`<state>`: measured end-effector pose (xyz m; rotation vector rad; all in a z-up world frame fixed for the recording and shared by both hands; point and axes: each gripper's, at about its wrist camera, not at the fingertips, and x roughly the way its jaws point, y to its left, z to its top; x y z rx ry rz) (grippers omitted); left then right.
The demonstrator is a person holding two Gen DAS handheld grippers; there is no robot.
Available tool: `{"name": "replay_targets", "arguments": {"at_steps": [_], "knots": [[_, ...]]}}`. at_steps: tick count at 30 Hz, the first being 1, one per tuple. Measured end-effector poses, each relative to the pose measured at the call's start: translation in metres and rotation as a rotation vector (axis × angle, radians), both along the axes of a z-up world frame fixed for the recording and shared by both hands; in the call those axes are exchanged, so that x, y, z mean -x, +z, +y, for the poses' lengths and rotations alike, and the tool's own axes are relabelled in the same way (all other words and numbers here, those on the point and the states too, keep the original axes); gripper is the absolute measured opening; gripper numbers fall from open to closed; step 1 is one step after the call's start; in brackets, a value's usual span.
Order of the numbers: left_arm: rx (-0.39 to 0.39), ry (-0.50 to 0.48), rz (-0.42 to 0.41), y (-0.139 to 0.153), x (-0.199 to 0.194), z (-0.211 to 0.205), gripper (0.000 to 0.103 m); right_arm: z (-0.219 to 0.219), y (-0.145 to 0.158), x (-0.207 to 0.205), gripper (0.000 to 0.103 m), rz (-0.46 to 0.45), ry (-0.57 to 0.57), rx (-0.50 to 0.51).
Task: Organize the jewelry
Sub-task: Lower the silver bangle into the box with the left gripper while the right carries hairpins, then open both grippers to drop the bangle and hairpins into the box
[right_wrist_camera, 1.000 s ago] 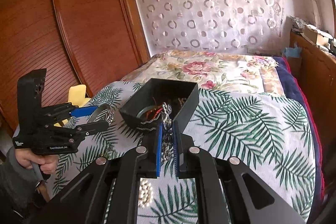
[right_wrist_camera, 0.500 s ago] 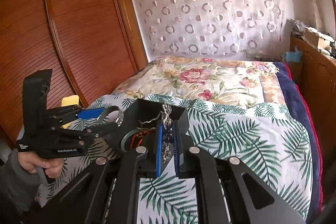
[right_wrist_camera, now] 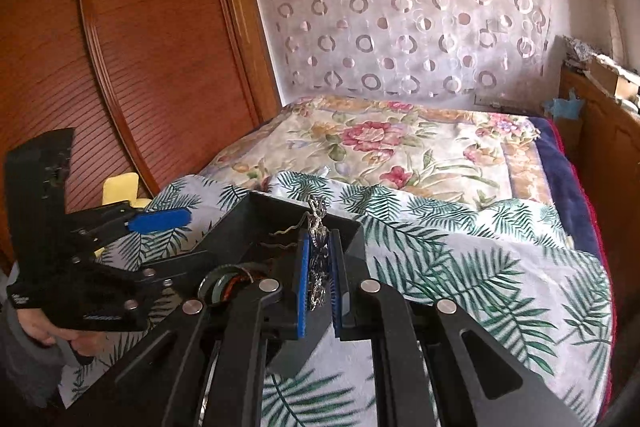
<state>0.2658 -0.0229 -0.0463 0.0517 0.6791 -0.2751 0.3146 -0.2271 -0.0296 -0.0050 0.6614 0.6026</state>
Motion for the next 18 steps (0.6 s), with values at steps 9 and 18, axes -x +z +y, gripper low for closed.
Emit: {"name": "replay_targets", "arguments": {"at_steps": [9, 18], "knots": [[0.020, 0.077, -0.013, 0.002, 0.016, 0.039, 0.071, 0.046, -0.017, -0.023, 0.011, 0.055, 0.039, 0.018], [0.026, 0.117, 0.004, -0.008, 0.033, 0.063, 0.075, 0.055, -0.034, -0.034, 0.014, 0.084, 0.005, 0.085]]}}
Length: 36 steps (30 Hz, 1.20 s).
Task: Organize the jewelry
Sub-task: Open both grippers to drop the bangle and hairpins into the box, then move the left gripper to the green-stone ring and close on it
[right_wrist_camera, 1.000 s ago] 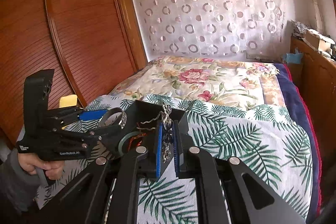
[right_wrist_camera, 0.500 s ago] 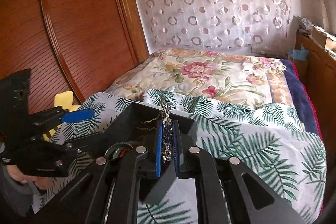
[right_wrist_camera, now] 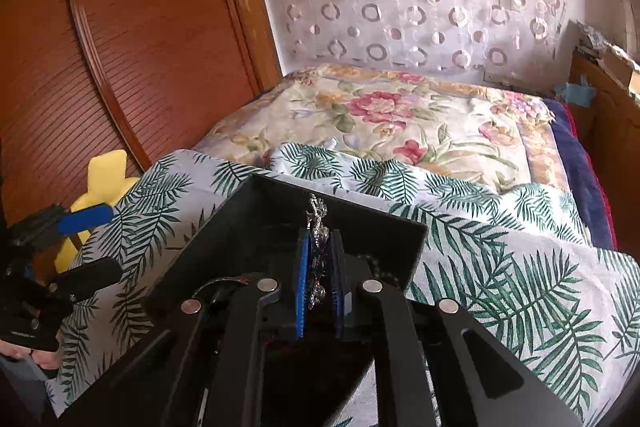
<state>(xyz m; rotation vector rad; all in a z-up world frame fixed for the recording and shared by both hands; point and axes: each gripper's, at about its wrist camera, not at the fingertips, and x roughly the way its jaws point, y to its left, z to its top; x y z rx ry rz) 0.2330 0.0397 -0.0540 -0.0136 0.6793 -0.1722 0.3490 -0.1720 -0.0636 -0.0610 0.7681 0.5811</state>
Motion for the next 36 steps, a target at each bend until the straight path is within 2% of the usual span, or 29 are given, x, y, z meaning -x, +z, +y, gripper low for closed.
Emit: {"name": "replay_targets", "arguments": {"at_steps": [3, 6, 11, 17, 26, 36], "knots": [[0.006, 0.004, 0.005, -0.002, 0.006, 0.002, 0.075, -0.002, 0.000, 0.001, 0.016, -0.008, -0.015, 0.022], [0.011, 0.005, 0.008, -0.003, 0.012, 0.002, 0.075, -0.008, 0.006, 0.008, 0.038, -0.024, -0.014, 0.008], [-0.001, -0.001, 0.009, -0.004, 0.028, 0.000, 0.076, -0.019, 0.018, 0.038, 0.038, -0.058, -0.017, 0.001], [-0.004, -0.012, 0.014, -0.008, 0.050, -0.004, 0.077, -0.037, 0.020, 0.092, 0.038, -0.077, -0.001, 0.003], [0.006, -0.034, 0.036, -0.019, 0.079, -0.010, 0.077, -0.063, -0.001, 0.164, 0.038, -0.030, -0.032, 0.001], [0.002, -0.046, 0.063, -0.036, 0.114, -0.018, 0.077, -0.066, -0.025, 0.216, 0.038, -0.004, -0.051, 0.007]]}}
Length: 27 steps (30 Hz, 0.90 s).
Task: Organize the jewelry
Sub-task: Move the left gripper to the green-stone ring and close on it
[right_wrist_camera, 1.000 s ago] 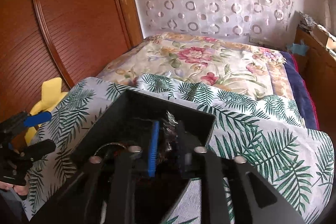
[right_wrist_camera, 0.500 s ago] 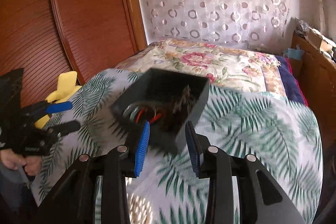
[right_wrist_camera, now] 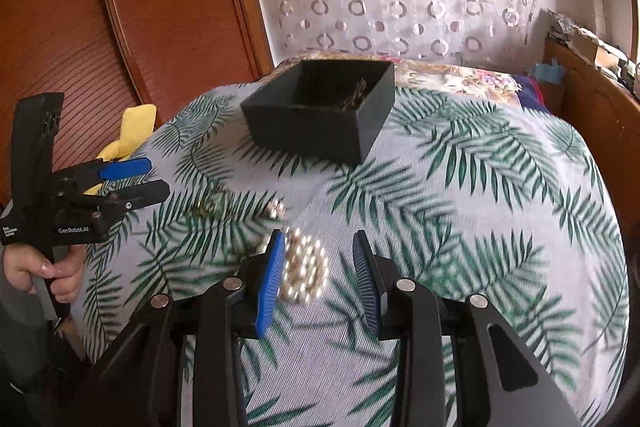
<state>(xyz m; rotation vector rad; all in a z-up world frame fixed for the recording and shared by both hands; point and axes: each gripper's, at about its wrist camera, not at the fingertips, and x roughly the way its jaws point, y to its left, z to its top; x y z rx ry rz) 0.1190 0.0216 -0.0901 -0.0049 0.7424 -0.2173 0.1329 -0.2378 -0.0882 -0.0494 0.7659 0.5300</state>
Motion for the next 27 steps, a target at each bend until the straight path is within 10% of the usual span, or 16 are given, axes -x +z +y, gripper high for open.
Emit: {"name": "replay_targets", "arguments": {"at_steps": [11, 27], "knots": [[0.003, -0.035, 0.044, -0.011, 0.010, -0.009, 0.075, 0.007, -0.018, 0.025, 0.038, 0.015, 0.012, 0.044], [-0.002, -0.110, 0.082, -0.013, -0.034, -0.035, 0.018, 0.010, -0.023, 0.031, 0.038, 0.011, 0.026, 0.046]]}}
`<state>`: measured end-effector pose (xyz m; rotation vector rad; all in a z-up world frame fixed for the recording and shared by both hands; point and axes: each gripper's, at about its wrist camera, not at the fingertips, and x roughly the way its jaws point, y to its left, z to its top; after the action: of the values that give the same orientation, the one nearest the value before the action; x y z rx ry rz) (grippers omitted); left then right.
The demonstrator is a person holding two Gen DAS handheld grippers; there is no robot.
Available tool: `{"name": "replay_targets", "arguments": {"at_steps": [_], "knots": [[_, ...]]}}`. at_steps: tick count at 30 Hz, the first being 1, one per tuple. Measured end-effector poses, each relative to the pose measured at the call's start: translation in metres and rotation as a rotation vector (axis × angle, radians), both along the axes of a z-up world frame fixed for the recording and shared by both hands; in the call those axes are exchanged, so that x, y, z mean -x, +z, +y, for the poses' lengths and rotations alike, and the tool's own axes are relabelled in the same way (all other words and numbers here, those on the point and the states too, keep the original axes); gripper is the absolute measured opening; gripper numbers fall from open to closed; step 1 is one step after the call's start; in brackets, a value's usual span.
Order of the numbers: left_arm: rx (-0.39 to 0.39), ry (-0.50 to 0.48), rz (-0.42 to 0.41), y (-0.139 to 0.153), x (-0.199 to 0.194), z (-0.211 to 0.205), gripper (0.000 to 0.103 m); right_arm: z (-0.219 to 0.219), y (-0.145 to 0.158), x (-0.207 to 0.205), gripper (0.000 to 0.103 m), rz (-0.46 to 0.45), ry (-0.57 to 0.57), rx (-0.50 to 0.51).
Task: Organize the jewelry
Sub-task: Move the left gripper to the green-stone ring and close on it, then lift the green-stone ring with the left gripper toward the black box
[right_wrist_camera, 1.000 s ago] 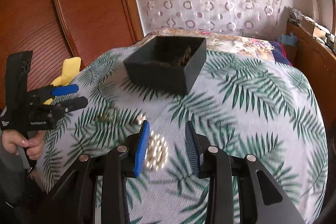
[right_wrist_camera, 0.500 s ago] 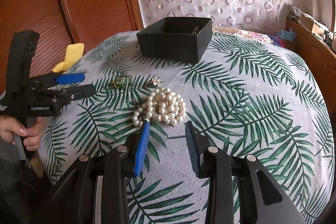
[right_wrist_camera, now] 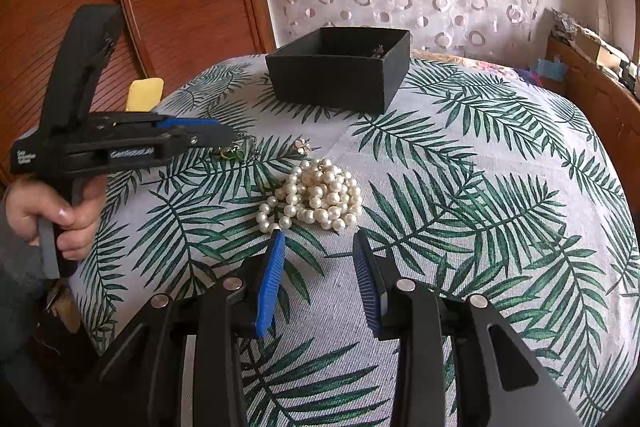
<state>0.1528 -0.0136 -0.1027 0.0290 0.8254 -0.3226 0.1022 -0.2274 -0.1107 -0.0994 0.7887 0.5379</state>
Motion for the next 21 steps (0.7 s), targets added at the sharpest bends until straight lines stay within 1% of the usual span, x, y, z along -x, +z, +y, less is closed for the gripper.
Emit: {"name": "replay_targets", "arguments": {"at_steps": [2, 4, 6, 9, 14, 18, 21], "knots": [[-0.009, -0.001, 0.008, -0.002, -0.004, -0.002, 0.014, 0.000, 0.000, 0.000, 0.038, 0.000, 0.001, -0.001], [-0.017, -0.009, 0.013, -0.003, -0.007, -0.003, 0.007, 0.000, 0.000, 0.000, 0.038, 0.000, 0.001, -0.003], [-0.017, -0.016, 0.012, -0.003, -0.005, -0.003, 0.004, 0.000, 0.000, 0.000, 0.038, 0.001, 0.001, -0.002], [-0.009, -0.035, -0.001, 0.000, 0.000, -0.003, 0.004, 0.000, 0.000, 0.000, 0.038, 0.000, 0.002, -0.001], [0.013, -0.037, -0.027, 0.013, 0.008, -0.002, 0.003, 0.000, 0.000, 0.000, 0.038, 0.001, 0.001, 0.000], [0.059, -0.028, -0.073, 0.033, 0.019, 0.003, 0.003, 0.000, -0.001, 0.000, 0.038, 0.003, 0.001, 0.000], [0.074, -0.026, -0.105, 0.048, 0.026, 0.004, 0.003, 0.000, -0.001, 0.000, 0.038, 0.004, 0.000, -0.002]]}}
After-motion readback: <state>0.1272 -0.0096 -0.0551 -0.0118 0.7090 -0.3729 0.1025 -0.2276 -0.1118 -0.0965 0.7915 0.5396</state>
